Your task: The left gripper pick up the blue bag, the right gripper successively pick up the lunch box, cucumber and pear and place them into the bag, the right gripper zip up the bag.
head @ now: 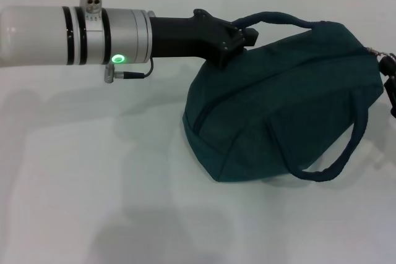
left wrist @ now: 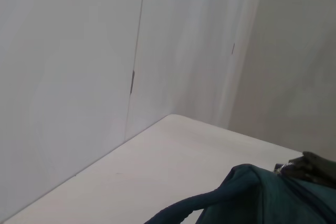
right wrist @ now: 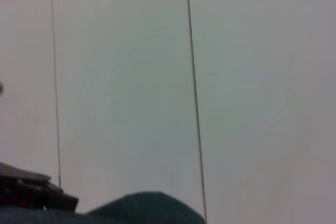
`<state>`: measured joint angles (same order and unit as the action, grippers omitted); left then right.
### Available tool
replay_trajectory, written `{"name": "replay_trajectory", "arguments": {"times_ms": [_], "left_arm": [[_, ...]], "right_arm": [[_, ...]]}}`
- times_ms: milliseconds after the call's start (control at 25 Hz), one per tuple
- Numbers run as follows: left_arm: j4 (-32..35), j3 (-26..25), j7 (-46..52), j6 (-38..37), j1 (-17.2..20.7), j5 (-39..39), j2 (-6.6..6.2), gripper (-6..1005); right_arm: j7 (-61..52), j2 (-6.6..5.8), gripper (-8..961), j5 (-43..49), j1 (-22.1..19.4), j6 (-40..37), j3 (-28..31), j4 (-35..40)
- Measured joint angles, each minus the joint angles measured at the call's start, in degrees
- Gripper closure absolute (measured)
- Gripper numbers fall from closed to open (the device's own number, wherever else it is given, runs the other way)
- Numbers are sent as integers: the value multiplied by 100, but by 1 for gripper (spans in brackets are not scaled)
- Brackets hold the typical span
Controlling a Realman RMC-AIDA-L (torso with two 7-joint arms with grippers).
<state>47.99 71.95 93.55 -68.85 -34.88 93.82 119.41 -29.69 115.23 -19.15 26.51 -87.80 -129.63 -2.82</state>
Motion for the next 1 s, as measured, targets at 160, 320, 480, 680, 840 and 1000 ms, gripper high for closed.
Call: {"name": "replay_trajectory", "arguments": {"times_ms": [160, 320, 480, 680, 840, 1000], "left_arm": [[0, 2, 8, -40, -18, -20, 2, 994], [1, 26, 280, -274, -144, -38, 0, 972], [6, 28, 623, -338, -300, -35, -2, 911], [-103, 60, 897, -118, -543, 32, 13, 814], [-346, 72, 1056, 84, -813, 260, 14, 737], [-515, 155, 1102, 256, -994, 493, 18, 604]], "right_arm": [[-13, -1, 914, 32, -4, 28, -47, 51], [-15, -2, 926, 37, -6, -26, -54, 78], [-17, -2, 935, 48, -4, -37, -62, 82], [14, -1, 936, 146, 14, -42, -77, 189], [39, -1, 936, 192, 24, -41, -80, 214], [42, -1, 936, 194, 29, -25, -80, 216]]}}
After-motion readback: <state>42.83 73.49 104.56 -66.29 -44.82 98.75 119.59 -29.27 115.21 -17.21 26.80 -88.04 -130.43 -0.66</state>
